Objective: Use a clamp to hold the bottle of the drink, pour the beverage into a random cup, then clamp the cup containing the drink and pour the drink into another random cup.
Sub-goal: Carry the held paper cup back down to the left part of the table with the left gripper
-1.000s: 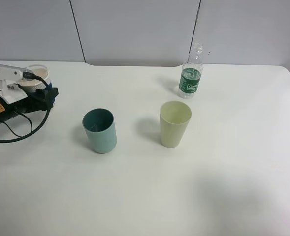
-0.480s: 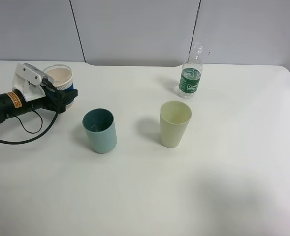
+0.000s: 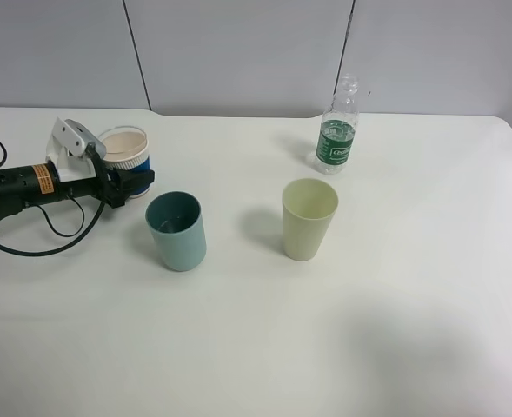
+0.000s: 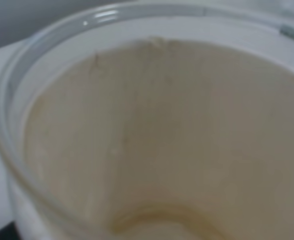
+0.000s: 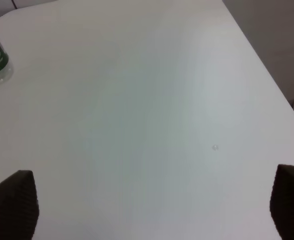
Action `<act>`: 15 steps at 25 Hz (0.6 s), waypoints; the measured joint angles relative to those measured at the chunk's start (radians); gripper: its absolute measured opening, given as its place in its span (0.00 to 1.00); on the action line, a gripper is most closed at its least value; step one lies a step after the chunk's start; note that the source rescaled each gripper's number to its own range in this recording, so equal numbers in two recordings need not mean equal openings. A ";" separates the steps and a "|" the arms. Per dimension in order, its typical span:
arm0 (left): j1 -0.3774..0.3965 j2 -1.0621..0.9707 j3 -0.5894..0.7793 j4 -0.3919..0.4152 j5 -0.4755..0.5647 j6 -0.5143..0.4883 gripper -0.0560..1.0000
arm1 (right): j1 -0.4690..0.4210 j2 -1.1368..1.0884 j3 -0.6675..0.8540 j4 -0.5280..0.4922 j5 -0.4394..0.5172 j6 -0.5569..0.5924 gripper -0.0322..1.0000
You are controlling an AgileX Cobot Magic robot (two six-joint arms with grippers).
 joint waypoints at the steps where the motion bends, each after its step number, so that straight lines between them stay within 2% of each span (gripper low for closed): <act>1: 0.001 0.002 0.000 0.000 -0.002 -0.002 0.09 | 0.000 0.000 0.000 0.000 0.000 0.000 0.85; 10: 0.002 0.004 -0.001 0.002 -0.007 -0.005 0.09 | 0.000 0.000 0.000 0.000 0.000 0.000 0.85; 11: 0.002 0.004 -0.001 0.002 -0.007 -0.005 0.11 | 0.000 0.000 0.000 0.000 0.000 0.000 0.85; 12: 0.002 0.004 -0.001 0.002 -0.007 -0.005 0.24 | 0.000 0.000 0.000 0.000 0.000 0.000 0.85; 13: 0.002 0.005 -0.001 -0.002 -0.007 -0.005 0.47 | 0.000 0.000 0.000 0.000 0.000 0.000 0.85; 14: 0.002 0.005 -0.001 -0.007 -0.007 -0.011 0.66 | 0.000 0.000 0.000 0.000 0.000 0.000 0.85; 15: 0.002 0.005 -0.001 -0.012 -0.007 -0.018 0.81 | 0.000 0.000 0.000 0.000 0.000 0.000 0.85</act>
